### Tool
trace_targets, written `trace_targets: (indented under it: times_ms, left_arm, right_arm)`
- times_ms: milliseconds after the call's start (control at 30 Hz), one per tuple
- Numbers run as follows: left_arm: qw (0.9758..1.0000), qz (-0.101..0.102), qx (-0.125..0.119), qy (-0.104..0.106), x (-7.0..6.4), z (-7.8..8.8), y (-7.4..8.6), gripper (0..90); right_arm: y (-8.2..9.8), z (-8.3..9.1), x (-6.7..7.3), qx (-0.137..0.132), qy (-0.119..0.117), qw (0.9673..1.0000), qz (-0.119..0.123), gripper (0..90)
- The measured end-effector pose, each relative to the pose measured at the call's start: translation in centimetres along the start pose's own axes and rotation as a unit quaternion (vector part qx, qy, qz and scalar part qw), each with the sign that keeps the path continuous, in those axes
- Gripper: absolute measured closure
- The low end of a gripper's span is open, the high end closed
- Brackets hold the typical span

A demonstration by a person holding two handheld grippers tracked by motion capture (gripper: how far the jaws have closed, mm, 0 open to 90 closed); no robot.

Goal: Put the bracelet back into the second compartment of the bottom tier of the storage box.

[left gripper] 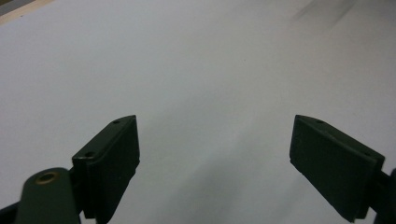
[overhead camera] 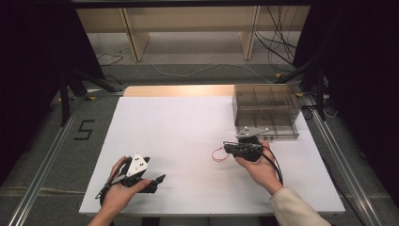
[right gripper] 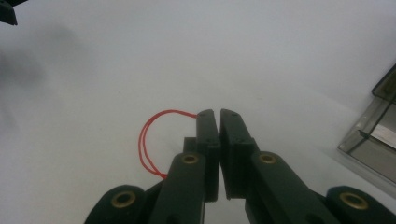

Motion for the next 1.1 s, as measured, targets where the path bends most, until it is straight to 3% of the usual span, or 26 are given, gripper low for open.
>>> trace_targets:
  times_ms: [333,1100]
  left_arm:
    - [1.0000,0.002,-0.005,-0.002,0.1,0.1,-0.1,15.9]
    - [1.0000,0.004,-0.004,-0.001,0.2,0.0,-0.1,15.9]
  right_arm:
    - [-0.1,1.0,-1.6,-0.007,0.016,0.9998,-0.011,87.5]
    - [-0.2,2.2,-3.3,-0.017,0.034,0.9988,-0.030,87.5]
Point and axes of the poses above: each handheld gripper's, and its own axes: z roughly backward along the jaws, y roughly out of its underside, x roughly to its left, the point moved 10 cm from there along -z, roughly forward along the jaws, and after that the axes turned 1 degree about -z, right-handed, at the moved point
